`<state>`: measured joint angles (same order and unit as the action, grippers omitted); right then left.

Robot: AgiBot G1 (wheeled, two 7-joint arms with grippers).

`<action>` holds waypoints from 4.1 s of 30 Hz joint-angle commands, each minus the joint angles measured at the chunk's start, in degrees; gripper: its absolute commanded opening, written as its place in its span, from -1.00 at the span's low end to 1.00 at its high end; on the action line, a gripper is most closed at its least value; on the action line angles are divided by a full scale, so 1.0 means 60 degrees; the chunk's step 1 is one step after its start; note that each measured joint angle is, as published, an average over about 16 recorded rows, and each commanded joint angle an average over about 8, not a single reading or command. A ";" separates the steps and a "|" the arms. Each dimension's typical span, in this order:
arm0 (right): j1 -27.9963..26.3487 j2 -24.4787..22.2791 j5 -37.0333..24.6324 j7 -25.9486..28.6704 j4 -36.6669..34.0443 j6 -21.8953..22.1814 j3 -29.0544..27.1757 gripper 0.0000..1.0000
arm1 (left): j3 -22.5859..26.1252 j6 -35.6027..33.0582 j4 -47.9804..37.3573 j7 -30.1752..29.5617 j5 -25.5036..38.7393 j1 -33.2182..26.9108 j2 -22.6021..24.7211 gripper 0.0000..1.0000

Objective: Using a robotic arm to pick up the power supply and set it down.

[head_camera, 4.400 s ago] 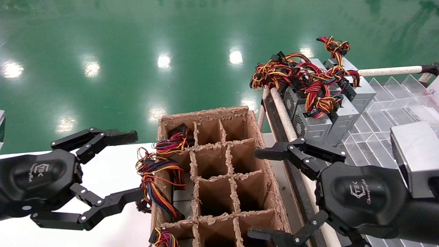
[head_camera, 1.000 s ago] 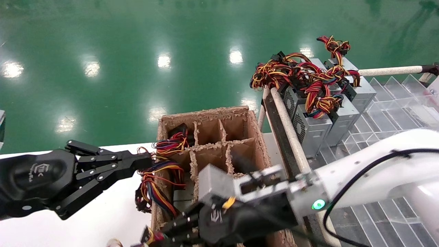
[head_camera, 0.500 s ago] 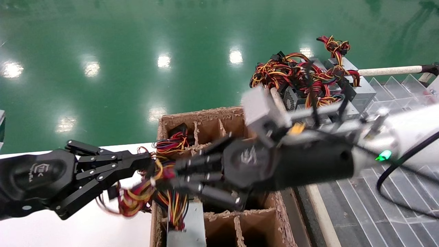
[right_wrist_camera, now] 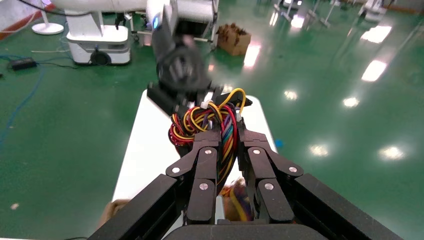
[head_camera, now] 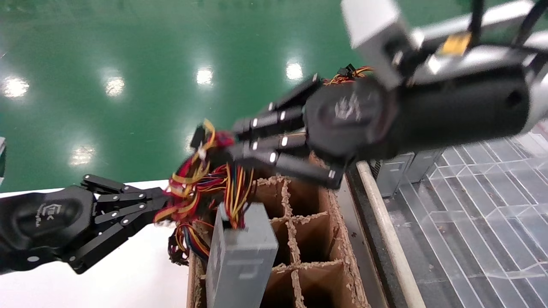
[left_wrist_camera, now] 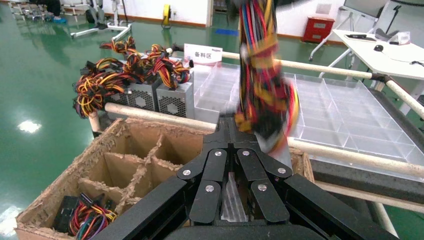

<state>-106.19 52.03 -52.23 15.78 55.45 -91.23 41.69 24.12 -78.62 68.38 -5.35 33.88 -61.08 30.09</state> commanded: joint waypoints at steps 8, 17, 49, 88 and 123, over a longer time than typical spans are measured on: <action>-0.1924 -0.0470 0.0147 -0.0310 -0.0141 -0.0048 0.1273 -1.00 | 0.0000 0.0000 0.0000 0.0000 0.0000 0.0000 0.0000 -1.00; -0.3791 -0.1273 -0.0095 -0.0165 0.0012 -0.0065 0.3040 -1.00 | 0.0000 0.0000 0.0000 0.0000 0.0000 0.0000 0.0000 -1.00; -0.5528 -0.4331 -0.0430 0.0300 -0.0534 0.0211 0.6210 -1.00 | 0.0000 0.0000 0.0000 0.0000 0.0000 0.0000 0.0000 -1.00; -0.2763 -0.2121 0.0744 -0.2471 -0.4740 0.1347 0.6489 -0.92 | 0.0000 0.0000 0.0000 0.0000 0.0000 0.0000 0.0000 -1.00; -0.2989 -0.1481 0.1147 -0.2572 -0.5064 0.0593 0.6259 1.00 | 0.0000 0.0000 0.0000 0.0000 0.0000 0.0000 0.0000 -1.00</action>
<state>-123.43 43.04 -46.13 0.71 25.61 -87.30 78.77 24.12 -78.62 68.38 -5.35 33.88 -61.08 30.09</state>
